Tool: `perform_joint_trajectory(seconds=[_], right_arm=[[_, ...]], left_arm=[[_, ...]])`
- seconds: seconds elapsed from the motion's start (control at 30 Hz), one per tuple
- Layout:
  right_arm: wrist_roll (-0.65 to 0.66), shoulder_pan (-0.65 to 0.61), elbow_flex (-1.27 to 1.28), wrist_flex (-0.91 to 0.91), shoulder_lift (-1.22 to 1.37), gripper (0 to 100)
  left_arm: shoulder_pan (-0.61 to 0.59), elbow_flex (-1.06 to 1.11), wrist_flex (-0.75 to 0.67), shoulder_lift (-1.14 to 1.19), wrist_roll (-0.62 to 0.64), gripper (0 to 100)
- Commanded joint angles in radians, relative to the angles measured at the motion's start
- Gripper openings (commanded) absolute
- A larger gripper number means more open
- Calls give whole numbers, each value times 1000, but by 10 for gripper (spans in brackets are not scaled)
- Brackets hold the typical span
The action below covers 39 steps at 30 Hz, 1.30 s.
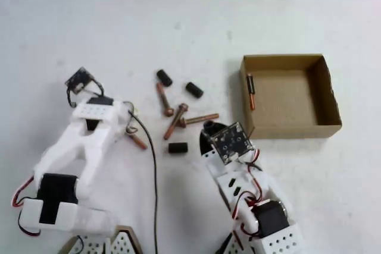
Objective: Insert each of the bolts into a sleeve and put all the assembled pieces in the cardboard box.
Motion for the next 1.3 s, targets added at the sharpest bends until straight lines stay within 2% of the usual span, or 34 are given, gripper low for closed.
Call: perform_joint_trajectory(seconds=[0.0,0.27,0.37,0.47,0.63,0.7,0.8,0.97,1.27], right_arm=[[-2,10,-11,-27,-12,16],[-2,8,-11,-27,-12,16],[-2,7,-11,-27,-12,16],[-2,5,-11,-27,-12,16],[-2,5,-11,-27,-12,16],[-2,4,-11,-27,-12,16],[-2,4,-11,-27,-12,16],[-2,-1,-11,-27,-12,16],[-2,-191,-3,-21,-12,16]], left_arm=[[-8,-18,-11,-44,-117,72],[-13,-9,-9,-45,-736,72],[-12,-15,25,-45,-882,72],[-8,-17,84,-44,-861,74],[-8,-17,157,-44,-856,153],[-8,-17,161,-44,-859,131],[-8,-17,160,-44,-861,24],[-8,-18,153,-45,-887,46],[-15,-81,137,-53,-898,22]])
